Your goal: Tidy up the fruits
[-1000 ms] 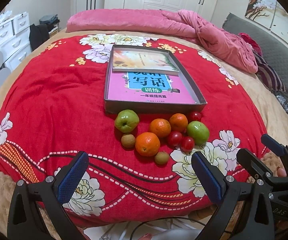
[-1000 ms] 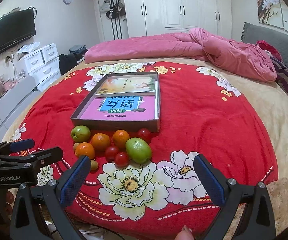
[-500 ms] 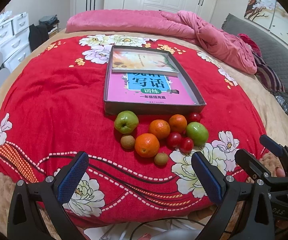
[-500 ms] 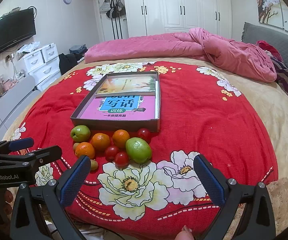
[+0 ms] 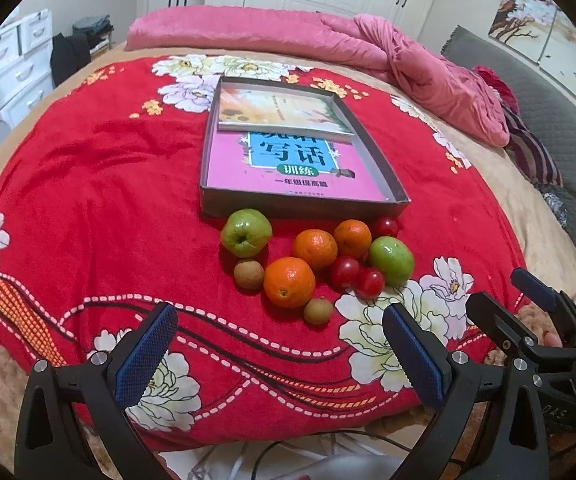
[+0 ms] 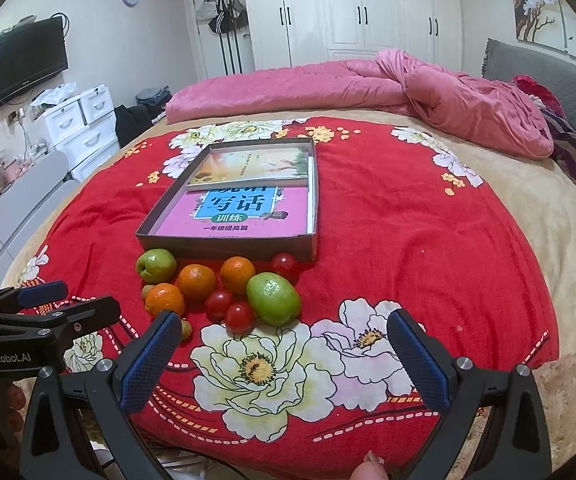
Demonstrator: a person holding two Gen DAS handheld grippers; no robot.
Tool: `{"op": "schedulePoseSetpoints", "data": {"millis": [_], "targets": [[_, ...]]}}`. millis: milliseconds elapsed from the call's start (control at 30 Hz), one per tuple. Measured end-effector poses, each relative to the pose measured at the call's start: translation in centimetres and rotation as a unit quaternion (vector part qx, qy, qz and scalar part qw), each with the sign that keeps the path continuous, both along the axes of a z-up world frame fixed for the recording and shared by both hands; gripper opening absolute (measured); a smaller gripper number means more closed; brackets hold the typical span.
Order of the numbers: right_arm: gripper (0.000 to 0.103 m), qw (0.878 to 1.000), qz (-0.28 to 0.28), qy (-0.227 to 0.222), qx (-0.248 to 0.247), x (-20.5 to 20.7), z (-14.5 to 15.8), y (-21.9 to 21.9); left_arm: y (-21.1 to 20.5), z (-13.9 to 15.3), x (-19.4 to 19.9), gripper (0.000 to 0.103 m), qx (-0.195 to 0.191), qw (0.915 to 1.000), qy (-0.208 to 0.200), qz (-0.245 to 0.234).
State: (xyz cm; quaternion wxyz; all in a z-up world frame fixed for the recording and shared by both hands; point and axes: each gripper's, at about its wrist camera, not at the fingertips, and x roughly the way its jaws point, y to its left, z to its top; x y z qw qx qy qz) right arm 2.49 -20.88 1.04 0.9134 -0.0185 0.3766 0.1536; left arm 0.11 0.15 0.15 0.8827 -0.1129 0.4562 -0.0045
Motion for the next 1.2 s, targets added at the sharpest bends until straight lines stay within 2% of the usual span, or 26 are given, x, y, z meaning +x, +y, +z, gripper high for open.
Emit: {"op": "schedulePoseSetpoints", "data": {"millis": [267,600,700,833,867,967,1033,1200], "targets": [[0.103,1.0,0.005,0.008,0.0,0.5,-0.4,0.1,0.4,-1.3,0.7,0.102,-0.011,0.9995,0.028,-0.005],[0.103,1.0,-0.001,0.025,-0.004,2.1,-1.4,-0.2,-1.1,-3.7,1.3,0.101,-0.035,0.9959,0.077,-0.032],[0.103,0.999,-0.001,0.047,-0.002,3.2,-2.1,-0.6,-1.7,-4.0,1.7,0.098,-0.03,0.995,0.083,-0.046],[0.103,0.997,0.007,0.077,-0.015,4.8,-3.2,-0.5,-2.2,-4.4,2.2,0.097,-0.046,0.9932,0.089,-0.059],[0.103,0.996,0.012,0.08,-0.023,5.1,-3.4,-0.4,-2.3,-4.5,2.3,0.096,-0.048,0.9929,0.091,-0.06],[0.103,0.994,0.036,0.079,-0.061,5.9,-4.1,0.5,-2.6,-5.0,3.0,0.067,-0.052,0.9913,0.101,-0.067],[0.103,0.993,0.05,0.086,-0.07,6.6,-4.6,0.8,-2.8,-5.4,3.4,0.066,-0.054,0.9902,0.11,-0.067],[0.103,0.989,0.072,0.121,-0.051,8.4,-5.7,0.6,-3.2,-5.8,4.2,0.062,-0.056,0.9898,0.11,-0.07]]}}
